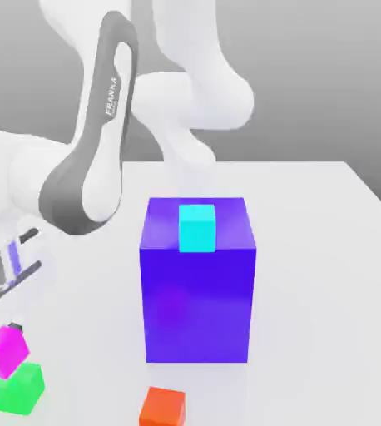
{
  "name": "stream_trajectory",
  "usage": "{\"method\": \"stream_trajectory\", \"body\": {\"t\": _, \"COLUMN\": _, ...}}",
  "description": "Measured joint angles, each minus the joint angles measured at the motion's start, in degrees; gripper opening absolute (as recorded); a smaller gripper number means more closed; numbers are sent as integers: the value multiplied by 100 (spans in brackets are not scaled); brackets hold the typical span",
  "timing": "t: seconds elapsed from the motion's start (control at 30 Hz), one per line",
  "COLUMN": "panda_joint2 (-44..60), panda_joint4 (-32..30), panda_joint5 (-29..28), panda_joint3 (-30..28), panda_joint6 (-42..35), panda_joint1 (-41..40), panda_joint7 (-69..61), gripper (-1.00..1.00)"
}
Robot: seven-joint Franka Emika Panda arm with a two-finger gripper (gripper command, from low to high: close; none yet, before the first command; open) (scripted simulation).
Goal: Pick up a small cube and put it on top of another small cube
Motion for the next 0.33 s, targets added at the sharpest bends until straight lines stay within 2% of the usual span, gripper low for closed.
{"method": "stream_trajectory", "body": {"t": 0.2, "panda_joint2": 55, "panda_joint4": 4, "panda_joint5": 21, "panda_joint3": 30, "panda_joint6": 55, "panda_joint1": -26, "panda_joint7": -15, "gripper": 100}}
{"method": "stream_trajectory", "body": {"t": 0.33, "panda_joint2": -528, "panda_joint4": -39, "panda_joint5": -308, "panda_joint3": -149, "panda_joint6": -455, "panda_joint1": 96, "panda_joint7": 214, "gripper": 100}}
